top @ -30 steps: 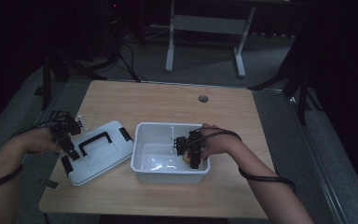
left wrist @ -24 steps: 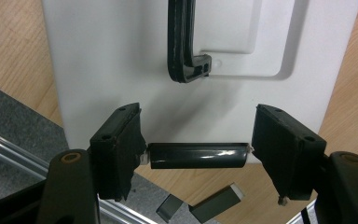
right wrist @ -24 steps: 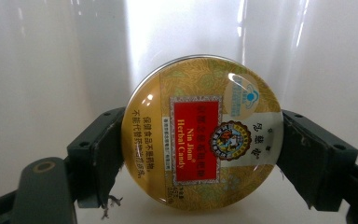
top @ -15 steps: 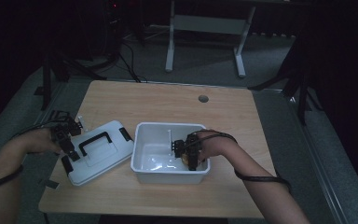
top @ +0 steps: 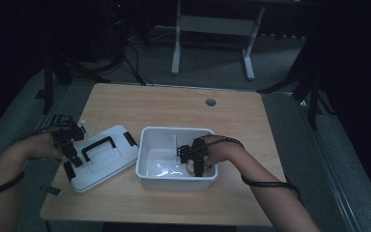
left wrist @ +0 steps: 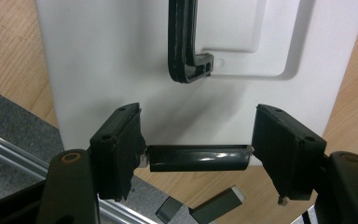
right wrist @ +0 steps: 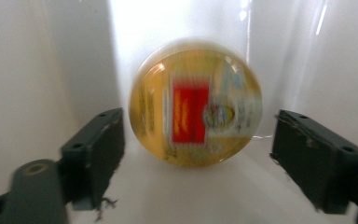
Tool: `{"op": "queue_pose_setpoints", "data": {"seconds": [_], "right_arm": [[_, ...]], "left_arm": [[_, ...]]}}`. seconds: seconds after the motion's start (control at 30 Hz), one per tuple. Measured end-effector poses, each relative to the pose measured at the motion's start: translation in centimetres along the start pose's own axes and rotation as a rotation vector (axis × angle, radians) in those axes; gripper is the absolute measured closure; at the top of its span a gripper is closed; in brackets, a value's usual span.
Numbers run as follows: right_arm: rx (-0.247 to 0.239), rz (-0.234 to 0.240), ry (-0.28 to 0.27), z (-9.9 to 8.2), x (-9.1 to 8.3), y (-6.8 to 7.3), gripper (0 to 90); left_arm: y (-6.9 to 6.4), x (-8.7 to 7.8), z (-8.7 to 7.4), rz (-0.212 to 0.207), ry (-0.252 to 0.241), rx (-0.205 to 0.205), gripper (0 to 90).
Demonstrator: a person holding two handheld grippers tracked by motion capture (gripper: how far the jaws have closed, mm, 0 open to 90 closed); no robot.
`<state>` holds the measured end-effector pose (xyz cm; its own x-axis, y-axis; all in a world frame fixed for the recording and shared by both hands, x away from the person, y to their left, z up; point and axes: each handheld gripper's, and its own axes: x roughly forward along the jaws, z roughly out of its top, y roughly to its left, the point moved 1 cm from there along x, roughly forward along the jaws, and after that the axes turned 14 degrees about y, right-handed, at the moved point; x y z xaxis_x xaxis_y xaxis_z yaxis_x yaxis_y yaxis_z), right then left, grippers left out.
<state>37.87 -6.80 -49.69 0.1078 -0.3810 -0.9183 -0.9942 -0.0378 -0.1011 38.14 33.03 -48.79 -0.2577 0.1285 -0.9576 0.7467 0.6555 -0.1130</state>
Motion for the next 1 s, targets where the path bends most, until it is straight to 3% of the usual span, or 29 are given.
{"op": "queue_pose_setpoints", "data": {"seconds": [0.5,0.67,1.0], "right_arm": [[0.009,-0.017,-0.103,-2.2,-3.9,-0.5,14.7],[0.002,-0.014,-0.15,-3.6,-5.6,-0.6,13.6],[0.015,-0.037,-0.178,-6.7,-8.3,-0.8,14.4]], "left_arm": [[-0.1,-0.3,0.0,0.004,0.001,0.001,32.8],[-0.1,-0.4,0.0,0.008,0.003,0.0,32.8],[-0.1,-0.6,-0.2,0.001,0.002,-0.007,32.8]]}}
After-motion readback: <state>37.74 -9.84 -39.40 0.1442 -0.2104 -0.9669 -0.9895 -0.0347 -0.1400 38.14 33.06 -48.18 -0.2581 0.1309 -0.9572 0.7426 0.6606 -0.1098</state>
